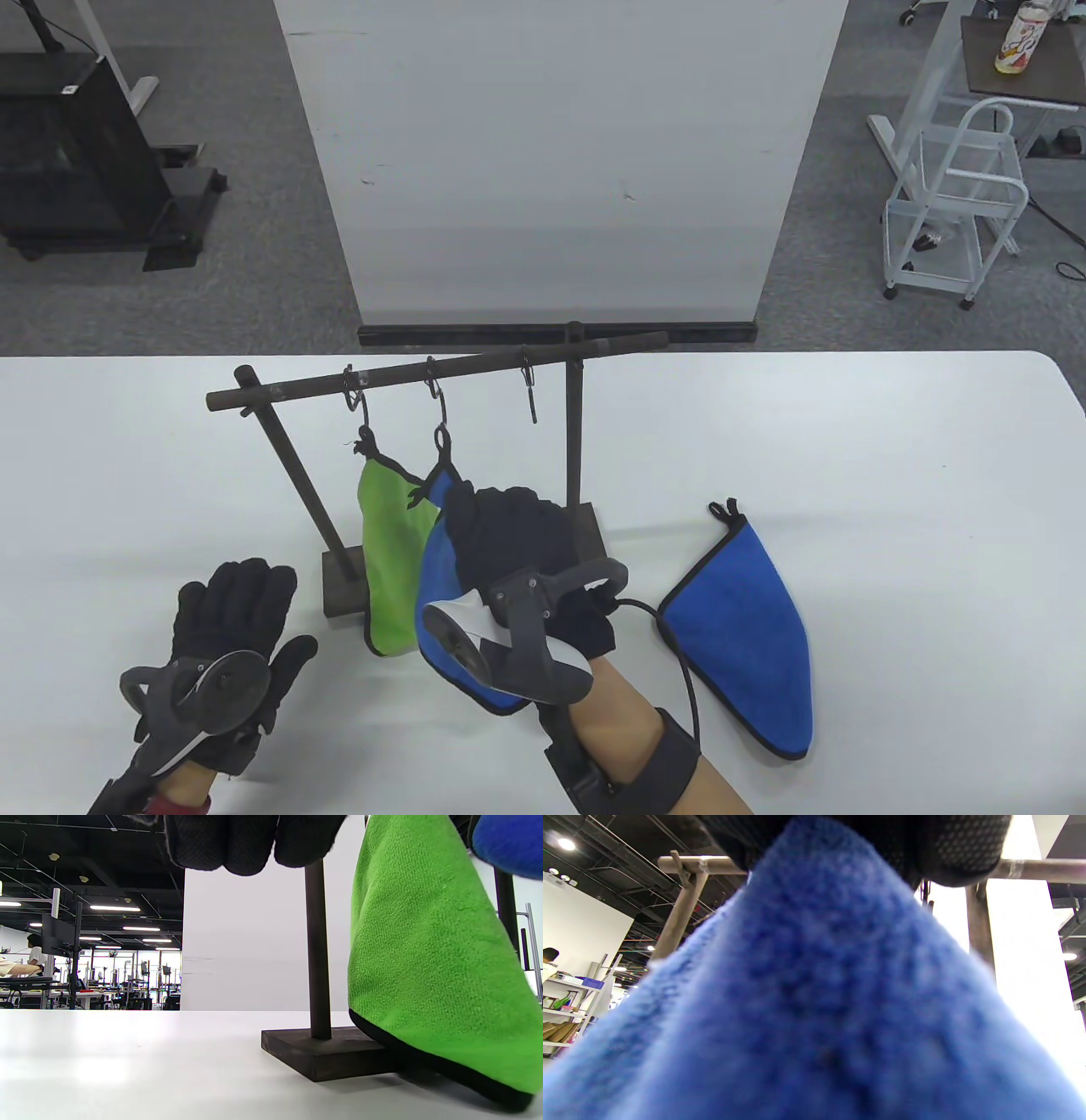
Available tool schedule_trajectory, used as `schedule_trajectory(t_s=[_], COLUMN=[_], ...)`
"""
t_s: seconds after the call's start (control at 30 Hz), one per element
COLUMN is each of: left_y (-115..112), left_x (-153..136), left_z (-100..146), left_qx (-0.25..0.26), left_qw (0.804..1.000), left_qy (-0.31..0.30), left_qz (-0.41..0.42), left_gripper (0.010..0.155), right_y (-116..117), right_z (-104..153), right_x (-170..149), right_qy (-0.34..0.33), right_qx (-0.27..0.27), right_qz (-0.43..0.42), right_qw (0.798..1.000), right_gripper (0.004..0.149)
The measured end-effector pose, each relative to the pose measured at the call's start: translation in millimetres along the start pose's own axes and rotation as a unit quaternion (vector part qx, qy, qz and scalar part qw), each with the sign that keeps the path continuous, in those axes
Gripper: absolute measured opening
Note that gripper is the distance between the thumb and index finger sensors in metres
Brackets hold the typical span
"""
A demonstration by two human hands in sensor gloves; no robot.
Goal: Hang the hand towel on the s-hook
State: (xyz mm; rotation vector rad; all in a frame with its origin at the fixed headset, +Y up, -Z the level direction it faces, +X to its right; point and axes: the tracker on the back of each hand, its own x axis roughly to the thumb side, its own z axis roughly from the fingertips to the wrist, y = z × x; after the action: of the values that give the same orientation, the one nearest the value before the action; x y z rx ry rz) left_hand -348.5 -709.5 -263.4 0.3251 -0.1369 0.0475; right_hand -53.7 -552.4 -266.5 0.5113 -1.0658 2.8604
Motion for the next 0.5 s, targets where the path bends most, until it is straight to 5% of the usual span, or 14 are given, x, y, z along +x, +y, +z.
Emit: schedule_trajectory(t_s=[0.5], left_y=[1], left_x=[-3], left_z=[0], left_qx=[0.000], left_qw=[1.000], left_qy=[0.002], left_qz=[0.001], left_gripper=[0.080], right_y=[24], right_z=[-14], right_x=[-13], right_qy=[0.040], right_qx=[0.051], right_qz=[-0.051], right_qw=[0.997], right_gripper=[0.046])
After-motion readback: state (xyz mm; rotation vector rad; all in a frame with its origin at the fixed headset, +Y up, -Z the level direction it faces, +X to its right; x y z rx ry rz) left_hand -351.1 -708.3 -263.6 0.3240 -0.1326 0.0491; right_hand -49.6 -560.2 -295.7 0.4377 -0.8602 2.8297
